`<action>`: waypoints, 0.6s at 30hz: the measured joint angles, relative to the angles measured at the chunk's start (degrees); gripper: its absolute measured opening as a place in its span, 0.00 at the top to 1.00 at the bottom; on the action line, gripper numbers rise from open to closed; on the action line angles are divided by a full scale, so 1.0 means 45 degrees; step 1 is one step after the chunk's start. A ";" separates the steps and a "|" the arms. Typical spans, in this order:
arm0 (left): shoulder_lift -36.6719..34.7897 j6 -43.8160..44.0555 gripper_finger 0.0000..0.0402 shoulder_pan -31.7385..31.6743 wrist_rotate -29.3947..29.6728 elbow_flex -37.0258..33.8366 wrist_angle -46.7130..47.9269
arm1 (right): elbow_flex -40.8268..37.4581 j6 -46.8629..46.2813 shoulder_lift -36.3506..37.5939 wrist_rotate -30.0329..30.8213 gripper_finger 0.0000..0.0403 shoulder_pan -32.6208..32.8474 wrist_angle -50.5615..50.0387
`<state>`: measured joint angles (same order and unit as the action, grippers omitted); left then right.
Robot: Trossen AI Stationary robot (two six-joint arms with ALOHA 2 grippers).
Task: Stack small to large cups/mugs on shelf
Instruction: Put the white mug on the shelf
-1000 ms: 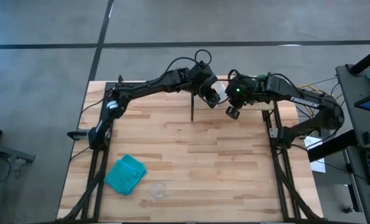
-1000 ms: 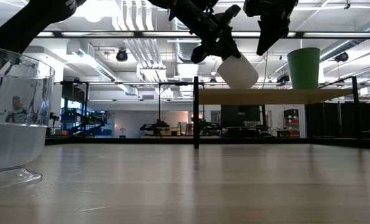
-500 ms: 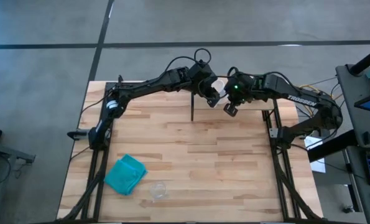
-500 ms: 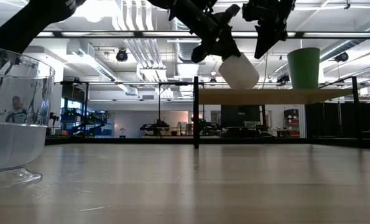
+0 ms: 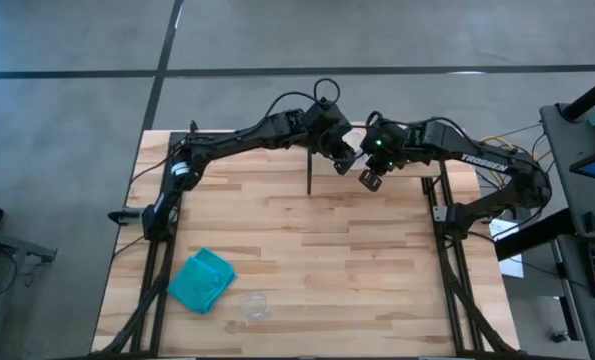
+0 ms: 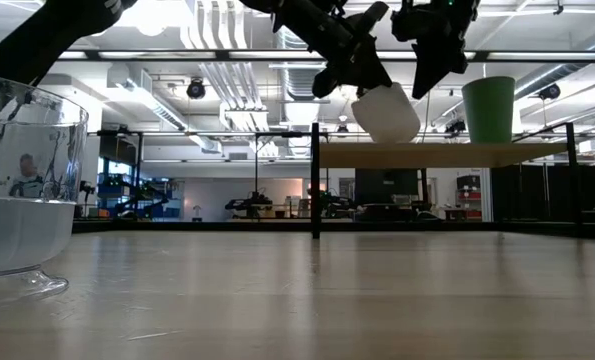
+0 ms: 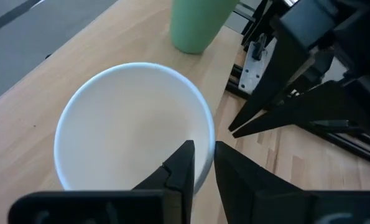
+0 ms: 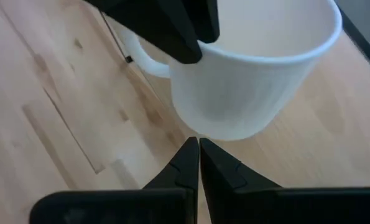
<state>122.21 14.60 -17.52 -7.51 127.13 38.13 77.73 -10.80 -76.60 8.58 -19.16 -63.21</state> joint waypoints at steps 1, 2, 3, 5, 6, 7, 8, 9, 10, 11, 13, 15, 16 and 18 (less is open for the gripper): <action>0.0000 -0.0007 0.88 0.0000 0.0000 0.0000 0.0000 | -0.0089 -0.0065 0.0003 0.0001 0.98 0.0000 0.0094; 0.0000 -0.0009 0.88 0.0000 0.0000 0.0000 0.0007 | -0.0176 -0.0139 0.0012 0.0001 0.98 -0.0005 0.0152; 0.0000 -0.0035 0.88 -0.0002 0.0000 0.0000 0.0010 | -0.0270 -0.0205 0.0035 0.0002 0.98 -0.0005 0.0213; 0.0000 -0.0154 0.88 -0.0004 0.0005 0.0000 0.0010 | -0.0486 -0.0268 0.0106 0.0043 0.98 -0.0005 0.0429; 0.0000 -0.0261 0.88 0.0006 0.0002 0.0000 0.0010 | -0.0608 -0.0268 0.0143 0.0063 0.98 -0.0004 0.0554; 0.0000 -0.0347 0.88 0.0027 0.0005 0.0000 0.0015 | -0.0732 -0.0268 0.0162 0.0064 0.98 -0.0025 0.0639; 0.0000 -0.0376 0.88 0.0053 0.0000 0.0000 0.0015 | -0.0826 -0.0269 0.0170 0.0064 0.98 -0.0063 0.0682; 0.0000 -0.0381 0.88 0.0067 0.0000 0.0000 0.0010 | -0.0916 -0.0301 0.0196 0.0083 0.98 -0.0083 0.0767; 0.0000 -0.0381 0.88 0.0085 0.0000 0.0000 0.0015 | -0.0991 -0.0363 0.0235 0.0105 0.98 -0.0085 0.0855; 0.0000 -0.0381 0.88 0.0100 0.0000 0.0000 0.0015 | -0.1074 -0.0404 0.0281 0.0117 0.98 -0.0092 0.0948; 0.0000 -0.0417 0.88 0.0133 0.0004 0.0000 0.0019 | -0.1272 -0.0409 0.0397 0.0118 0.98 -0.0088 0.1112; 0.0000 -0.0458 0.88 0.0175 0.0003 0.0000 0.0019 | -0.1511 -0.0457 0.0477 0.0117 0.98 -0.0083 0.1307; 0.0000 -0.0458 0.88 0.0195 0.0000 0.0000 0.0024 | -0.1617 -0.0508 0.0510 0.0117 0.98 -0.0083 0.1396; 0.0000 -0.0458 0.88 0.0218 0.0000 -0.0005 0.0038 | -0.1785 -0.0511 0.0553 0.0127 0.98 -0.0087 0.1541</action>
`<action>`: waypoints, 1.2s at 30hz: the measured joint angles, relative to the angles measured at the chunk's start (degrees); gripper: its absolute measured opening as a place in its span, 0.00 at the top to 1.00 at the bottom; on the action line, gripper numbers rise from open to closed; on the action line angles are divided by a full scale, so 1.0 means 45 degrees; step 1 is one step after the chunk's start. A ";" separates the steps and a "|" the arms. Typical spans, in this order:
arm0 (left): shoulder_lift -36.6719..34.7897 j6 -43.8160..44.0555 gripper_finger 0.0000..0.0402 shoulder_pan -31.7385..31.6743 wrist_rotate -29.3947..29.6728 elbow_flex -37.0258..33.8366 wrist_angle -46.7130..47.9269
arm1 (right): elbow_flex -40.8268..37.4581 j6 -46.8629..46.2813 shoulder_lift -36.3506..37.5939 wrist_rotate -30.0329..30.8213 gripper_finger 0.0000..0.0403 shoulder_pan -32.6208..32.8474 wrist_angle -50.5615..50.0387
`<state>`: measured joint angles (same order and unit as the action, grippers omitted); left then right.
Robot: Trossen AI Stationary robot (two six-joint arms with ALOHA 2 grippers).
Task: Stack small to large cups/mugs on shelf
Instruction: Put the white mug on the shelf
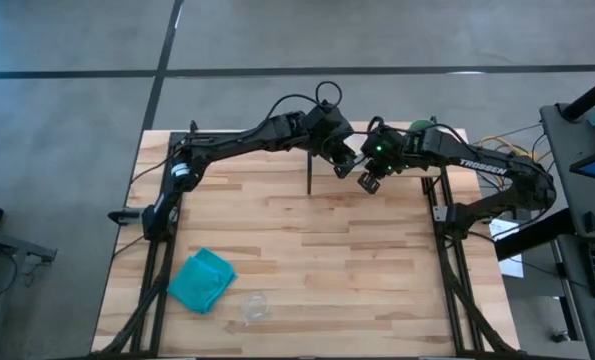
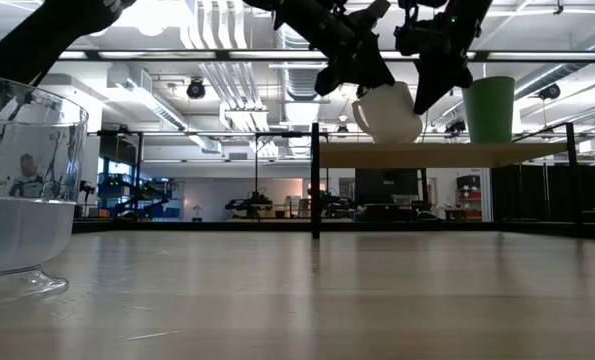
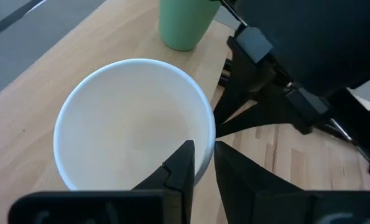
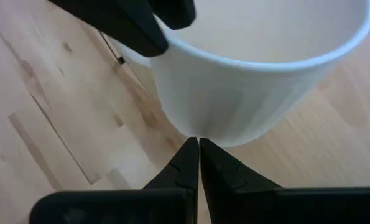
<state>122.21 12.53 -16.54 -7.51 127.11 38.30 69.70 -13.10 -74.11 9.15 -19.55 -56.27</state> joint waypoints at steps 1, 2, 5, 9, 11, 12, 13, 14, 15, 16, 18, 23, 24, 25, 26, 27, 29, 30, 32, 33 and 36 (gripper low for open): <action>0.0000 0.0000 0.88 0.0014 0.0000 0.0000 0.0005 | -0.0054 0.0000 0.0016 0.0027 0.98 0.0000 0.0059; 0.0000 0.0000 0.88 0.0032 0.0005 0.0000 0.0005 | -0.0112 0.0000 0.0025 0.0081 0.98 0.0000 0.0152; 0.0000 0.0000 0.88 0.0112 0.0005 0.0000 0.0005 | -0.0296 0.0000 0.0052 0.0406 0.98 0.0000 0.0570; 0.0000 0.0000 0.88 0.0193 0.0015 0.0000 0.0005 | -0.0640 0.0000 0.0129 0.0554 0.98 0.0000 0.1120; 0.0000 0.0000 0.88 0.0199 0.0036 0.0000 0.0005 | -0.0845 0.0000 0.0156 0.0558 0.98 0.0000 0.1219; 0.0000 0.0008 0.88 0.0199 0.0067 0.0000 0.0000 | -0.0954 0.0000 0.0165 0.0567 0.98 -0.0004 0.1215; 0.0000 0.0039 0.88 0.0204 0.0065 0.0000 -0.0033 | -0.1076 0.0000 0.0165 0.0628 0.98 -0.0034 0.1220; 0.0000 0.0036 0.88 0.0207 0.0068 -0.0005 -0.0098 | -0.1217 -0.0002 0.0172 0.0652 0.98 -0.0058 0.1230; 0.0000 0.0034 0.88 0.0209 0.0068 -0.0002 -0.0121 | -0.1373 -0.0028 0.0175 0.0658 0.98 -0.0075 0.1234; 0.0000 0.0034 0.88 0.0209 0.0068 0.0041 -0.0102 | -0.1531 -0.0100 0.0180 0.0664 0.98 -0.0084 0.1225; 0.0000 0.0024 0.88 0.0209 0.0068 0.0147 -0.0181 | -0.1803 -0.0248 0.0213 0.0670 0.98 -0.0087 0.1201; -0.0213 0.0015 0.88 0.0199 0.0160 0.0214 -0.0216 | -0.1902 -0.0477 0.0756 0.0661 0.98 -0.0078 0.1136; -0.0267 0.0016 0.88 0.0199 0.0177 0.0195 -0.0184 | -0.1805 -0.0569 0.0905 0.0654 0.98 -0.0071 0.1080; -0.0314 0.0015 0.88 0.0198 0.0183 0.0194 -0.0201 | -0.1671 -0.0651 0.1078 0.0640 0.98 -0.0049 0.1100; -0.0383 0.0012 0.88 0.0197 0.0194 0.0194 -0.0187 | -0.1518 -0.0667 0.1296 0.0571 0.98 -0.0049 0.1135; -0.0442 0.0010 0.88 0.0199 0.0232 0.0194 -0.0138 | -0.1355 -0.0665 0.1525 0.0405 0.98 -0.0049 0.1139; -0.0526 0.0005 0.88 0.0199 0.0409 0.0194 -0.0025 | -0.1038 -0.0670 0.1922 -0.0078 0.98 -0.0049 0.1237; -0.0569 0.0005 0.88 0.0199 0.0418 0.0194 0.0122 | -0.0896 -0.0661 0.2067 -0.0480 0.98 -0.0049 0.1318; -0.0656 0.0005 0.88 0.0190 0.0447 0.0194 0.0481 | -0.0626 -0.0656 0.2335 -0.1446 0.98 -0.0021 0.1327; -0.0690 0.0005 0.88 0.0190 0.0447 0.0194 0.0670 | -0.0499 -0.0653 0.2456 -0.1940 0.98 -0.0019 0.1340; -0.0915 0.0005 0.88 0.0190 0.0602 0.0189 0.1545 | -0.0225 -0.0593 0.2697 -0.3102 0.98 -0.0011 0.1354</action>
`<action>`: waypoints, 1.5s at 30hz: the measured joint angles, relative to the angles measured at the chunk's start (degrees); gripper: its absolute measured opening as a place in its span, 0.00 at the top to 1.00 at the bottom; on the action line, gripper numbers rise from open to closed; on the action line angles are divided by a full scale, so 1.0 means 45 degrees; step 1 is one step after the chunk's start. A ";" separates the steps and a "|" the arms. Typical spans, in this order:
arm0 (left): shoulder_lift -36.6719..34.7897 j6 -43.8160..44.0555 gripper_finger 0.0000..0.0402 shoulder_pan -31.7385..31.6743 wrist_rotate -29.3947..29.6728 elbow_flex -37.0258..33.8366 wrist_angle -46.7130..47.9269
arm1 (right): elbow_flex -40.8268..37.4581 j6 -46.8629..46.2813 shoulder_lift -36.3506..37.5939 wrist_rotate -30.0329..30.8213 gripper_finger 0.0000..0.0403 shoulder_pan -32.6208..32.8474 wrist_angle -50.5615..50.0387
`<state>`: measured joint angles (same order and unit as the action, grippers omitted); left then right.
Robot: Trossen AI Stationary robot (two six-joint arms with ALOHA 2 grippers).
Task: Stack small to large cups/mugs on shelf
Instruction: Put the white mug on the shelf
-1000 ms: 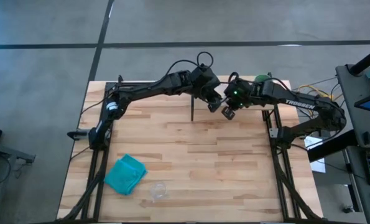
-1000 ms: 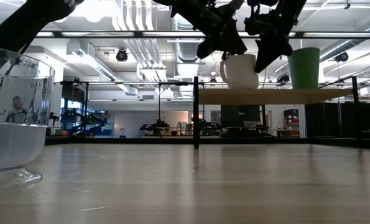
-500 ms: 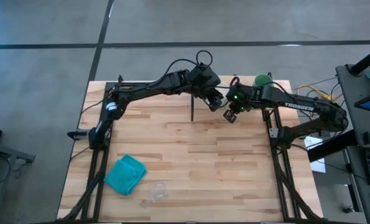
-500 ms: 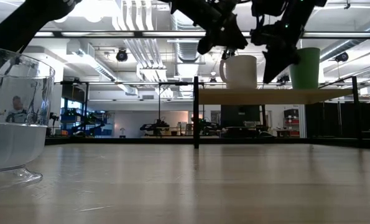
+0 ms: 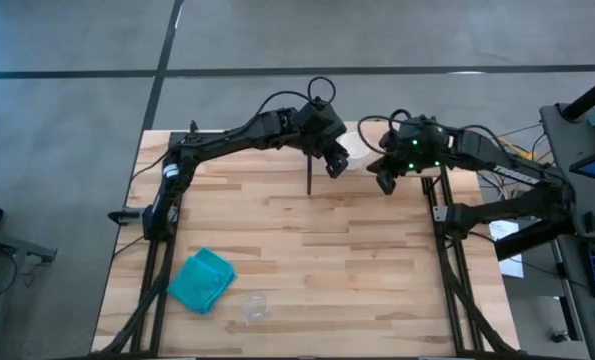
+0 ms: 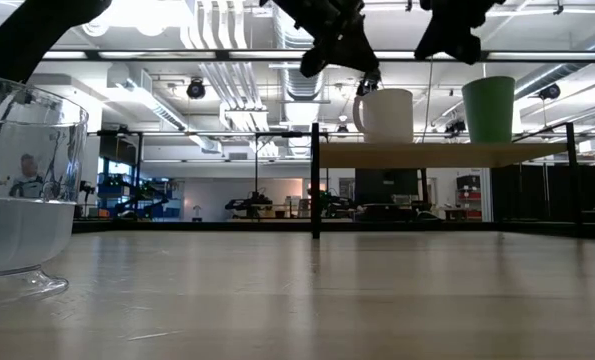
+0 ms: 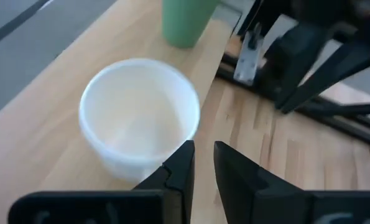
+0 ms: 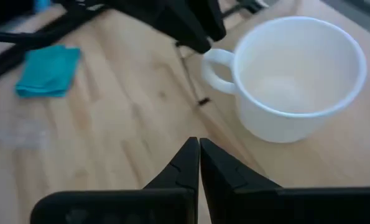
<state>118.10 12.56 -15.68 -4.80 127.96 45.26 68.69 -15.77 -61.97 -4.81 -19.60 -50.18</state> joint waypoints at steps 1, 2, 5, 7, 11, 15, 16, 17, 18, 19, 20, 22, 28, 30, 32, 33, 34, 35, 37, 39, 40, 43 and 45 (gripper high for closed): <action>-0.0077 0.0000 0.88 0.0000 0.0240 0.0000 0.0204 | 0.0074 -0.0005 0.0040 -0.0099 0.98 0.0050 0.0006; -0.0206 -0.0029 0.88 0.0000 0.0537 0.0000 0.0509 | 0.0114 -0.0009 0.0084 -0.0113 0.98 0.0076 0.0028; -0.0487 -0.0615 0.88 0.0000 0.2024 -0.0038 0.1135 | 0.0214 0.0075 0.0160 -0.0118 0.98 0.0079 0.0337; -0.0635 -0.0738 0.88 -0.0048 0.3056 -0.0098 0.1274 | 0.0223 0.0151 0.0145 -0.0118 0.98 0.0079 0.0852; -0.0655 -0.0794 0.88 -0.0393 0.3172 -0.0210 0.1399 | 0.0235 0.0175 0.0036 -0.0118 0.98 0.0195 0.2363; -0.0445 -0.0223 0.88 -0.0771 0.2859 -0.0451 0.1430 | 0.0691 0.0183 0.0019 -0.0123 0.98 0.0215 0.3214; -0.0344 -0.0216 0.89 -0.0835 0.2767 -0.0466 0.1407 | 0.0858 0.0192 0.0026 -0.0121 0.98 0.0213 0.3227; -0.0264 -0.0214 0.90 -0.0878 0.2723 -0.0466 0.1396 | 0.1022 0.0207 0.0052 -0.0109 0.98 0.0210 0.3219; -0.0213 -0.0214 0.91 -0.0903 0.2701 -0.0471 0.1399 | 0.1151 0.0219 0.0080 -0.0038 0.98 0.0215 0.3185; -0.0164 -0.0219 0.93 -0.0914 0.2594 -0.0471 0.1391 | 0.1292 0.0225 0.0113 0.0021 0.98 0.0215 0.3168; -0.0121 -0.0223 0.95 -0.0930 0.2450 -0.0471 0.1363 | 0.1426 0.0229 0.0170 0.0032 0.98 0.0215 0.3187; -0.0046 -0.0223 0.98 -0.0972 0.2029 -0.0471 0.1238 | 0.1622 0.0293 0.0267 0.0063 0.98 0.0210 0.3134; 0.0065 -0.0219 1.00 -0.1015 0.1647 -0.0828 0.0143 | 0.1953 0.0511 0.0360 0.0085 0.98 0.0210 0.3069; 0.0065 -0.0217 1.00 -0.1077 0.1543 -0.0999 -0.0028 | 0.1957 0.0511 0.0378 0.0086 0.98 0.0210 0.2883; 0.0065 -0.0198 1.00 -0.1111 0.1308 -0.1189 -0.0067 | 0.1957 0.0511 0.0378 0.0086 0.98 0.0210 0.2808; 0.0065 -0.0187 1.00 -0.1117 0.1164 -0.1321 -0.0100 | 0.1945 0.0511 0.0378 0.0083 0.98 0.0210 0.2728; 0.0065 -0.0094 1.00 -0.1127 0.1058 -0.1453 -0.0196 | 0.1938 0.0511 0.0376 0.0086 0.98 0.0210 0.2664; 0.0065 0.0146 1.00 -0.1127 0.0976 -0.1545 -0.0315 | 0.1935 0.0511 0.0366 0.0086 0.98 0.0210 0.2606; 0.0065 0.0421 1.00 -0.1123 0.0826 -0.1761 -0.0661 | 0.1918 0.0511 0.0354 0.0086 0.98 0.0210 0.2463; 0.0065 0.0482 1.00 -0.1118 0.0466 -0.1964 -0.1298 | 0.1908 0.0511 0.0349 0.0086 0.98 0.0210 0.2464; 0.0065 0.0554 1.00 -0.1109 0.0250 -0.2036 -0.1571 | 0.1908 0.0511 0.0349 0.0086 0.98 0.0210 0.2469; 0.0065 0.0904 1.00 -0.1078 -0.0238 -0.2084 -0.2177 | 0.1908 0.0511 0.0349 0.0086 0.98 0.0210 0.2461; 0.0065 0.0918 1.00 -0.1041 -0.0262 -0.2084 -0.2425 | 0.1902 0.0511 0.0349 0.0091 0.98 0.0210 0.2430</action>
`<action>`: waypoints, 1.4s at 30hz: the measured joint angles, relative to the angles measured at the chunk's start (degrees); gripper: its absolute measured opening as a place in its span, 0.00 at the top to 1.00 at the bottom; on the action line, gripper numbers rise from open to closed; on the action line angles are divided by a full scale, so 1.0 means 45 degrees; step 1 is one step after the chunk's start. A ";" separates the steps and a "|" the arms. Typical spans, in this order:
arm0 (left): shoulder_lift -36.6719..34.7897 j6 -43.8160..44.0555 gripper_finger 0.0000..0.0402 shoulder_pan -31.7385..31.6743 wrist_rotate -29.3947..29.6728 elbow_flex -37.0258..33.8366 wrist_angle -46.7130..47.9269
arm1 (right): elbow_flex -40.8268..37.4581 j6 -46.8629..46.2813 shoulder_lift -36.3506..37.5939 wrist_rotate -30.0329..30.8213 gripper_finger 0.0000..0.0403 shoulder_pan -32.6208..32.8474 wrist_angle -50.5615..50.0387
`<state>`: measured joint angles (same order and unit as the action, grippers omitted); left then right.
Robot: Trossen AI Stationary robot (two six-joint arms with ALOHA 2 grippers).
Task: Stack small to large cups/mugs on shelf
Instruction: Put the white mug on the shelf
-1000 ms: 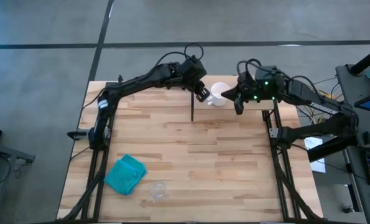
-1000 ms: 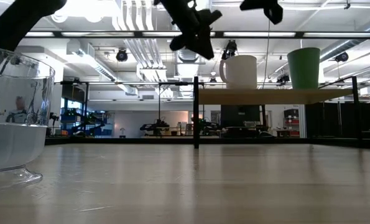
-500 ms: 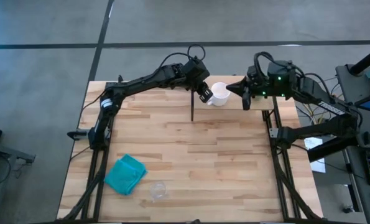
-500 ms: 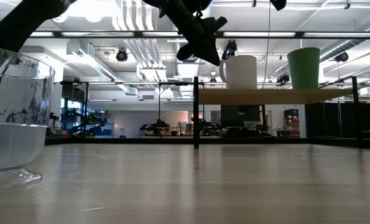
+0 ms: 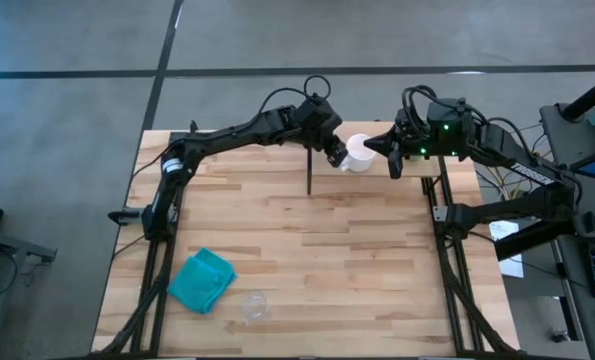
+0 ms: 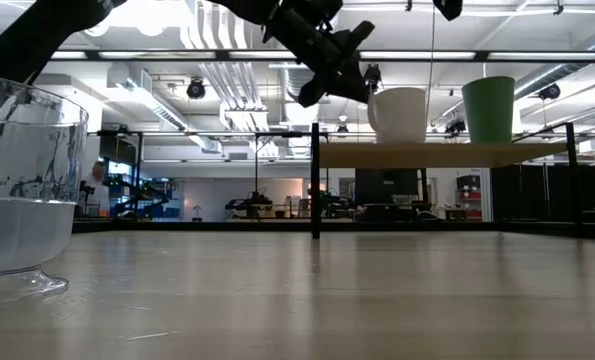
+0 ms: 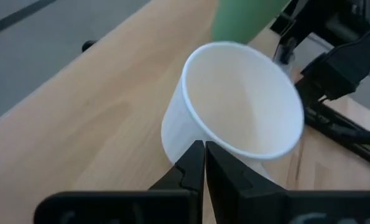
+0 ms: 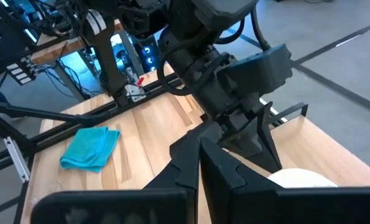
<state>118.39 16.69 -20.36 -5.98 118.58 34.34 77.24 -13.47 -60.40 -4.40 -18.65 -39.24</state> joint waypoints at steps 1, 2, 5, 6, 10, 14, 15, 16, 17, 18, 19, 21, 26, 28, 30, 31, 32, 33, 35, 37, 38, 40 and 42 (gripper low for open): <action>0.0000 0.0000 1.00 0.0012 0.0000 0.0000 -0.0078 | -0.0003 0.0000 0.0000 -0.0002 0.98 0.0000 0.0007; 0.0000 0.0003 1.00 0.0016 0.0000 0.0003 -0.0108 | -0.0003 0.0000 0.0000 -0.0004 0.98 0.0000 0.0009; 0.0005 0.0205 1.00 0.0016 0.0000 0.0066 -0.0385 | -0.0003 -0.0021 0.0000 0.0000 0.98 0.0000 -0.0012; 0.0000 0.0219 1.00 0.0016 0.0000 0.0050 -0.0455 | -0.0003 -0.0164 0.0000 0.0000 0.98 0.0000 -0.0092; 0.0006 0.0223 1.00 0.0026 0.0000 0.0010 -0.0369 | -0.0007 -0.0825 -0.0023 -0.0021 0.98 0.0007 -0.1738; 0.0005 0.0233 1.00 0.0068 -0.0046 0.0010 -0.0410 | -0.0434 -0.1064 -0.0271 -0.0029 0.98 0.0010 -0.3060; 0.0005 0.0238 1.00 0.0086 -0.0081 0.0010 -0.0402 | -0.0606 -0.1039 -0.0363 -0.0029 0.98 0.0014 -0.3058; 0.0005 0.0238 1.00 0.0110 -0.0127 0.0010 -0.0389 | -0.0753 -0.0943 -0.0470 -0.0025 0.98 0.0061 -0.2987; 0.0005 0.0238 1.00 0.0135 -0.0136 0.0049 -0.0285 | -0.0862 -0.0821 -0.0605 -0.0027 0.98 0.0110 -0.2838; 0.0005 0.0236 1.00 0.0157 -0.0141 0.0088 -0.0232 | -0.0917 -0.0749 -0.0732 -0.0024 0.98 0.0143 -0.2615; 0.0005 0.0232 1.00 0.0178 -0.0141 0.0101 -0.0237 | -0.0950 -0.0707 -0.0839 -0.0023 0.98 0.0146 -0.2406; 0.0000 0.0230 1.00 0.0183 -0.0141 0.0071 -0.0235 | -0.0969 -0.0633 -0.1116 -0.0014 0.98 0.0146 -0.2308; 0.0000 0.0228 1.00 0.0200 -0.0131 0.0029 -0.0193 | -0.0979 -0.0547 -0.1720 0.0717 0.98 0.0141 -0.2210; -0.0005 0.0223 1.00 0.0214 -0.0131 0.0029 -0.0202 | -0.0979 -0.0486 -0.1867 0.1128 0.98 0.0134 -0.2223; -0.0005 0.0223 1.00 0.0215 -0.0136 0.0019 -0.0177 | -0.0979 -0.0433 -0.1991 0.1504 0.98 0.0117 -0.2217; -0.0005 0.0223 1.00 0.0215 -0.0136 0.0016 -0.0172 | -0.0980 -0.0442 -0.2036 0.1722 0.98 0.0116 -0.2254; -0.0005 0.0223 1.00 0.0215 -0.0136 0.0015 -0.0185 | -0.0984 -0.0447 -0.2057 0.1960 0.98 0.0112 -0.2258; -0.0005 0.0219 1.00 0.0215 -0.0136 0.0015 -0.0199 | -0.0984 -0.0447 -0.2083 0.2205 0.98 0.0112 -0.2254; -0.0005 0.0223 1.00 0.0211 -0.0131 0.0019 -0.0204 | -0.0984 -0.0437 -0.2093 0.2463 0.98 0.0095 -0.2258; -0.0005 0.0220 1.00 0.0215 -0.0131 0.0015 -0.0193 | -0.0984 -0.0463 -0.2098 0.2542 0.98 0.0026 -0.2261; -0.0005 0.0221 1.00 0.0215 -0.0131 0.0015 -0.0199 | -0.0984 -0.0507 -0.2098 0.2628 0.98 0.0009 -0.2278; -0.0005 0.0219 1.00 0.0215 -0.0131 0.0015 -0.0213 | -0.0984 -0.0536 -0.2098 0.2691 0.98 -0.0122 -0.2350; -0.0005 0.0219 1.00 0.0215 -0.0126 0.0015 -0.0213 | -0.0984 -0.0595 -0.2098 0.2711 0.98 -0.0291 -0.2589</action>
<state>118.37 17.67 -19.40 -6.55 118.65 33.39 72.82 -16.15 -69.84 7.79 -19.96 -50.89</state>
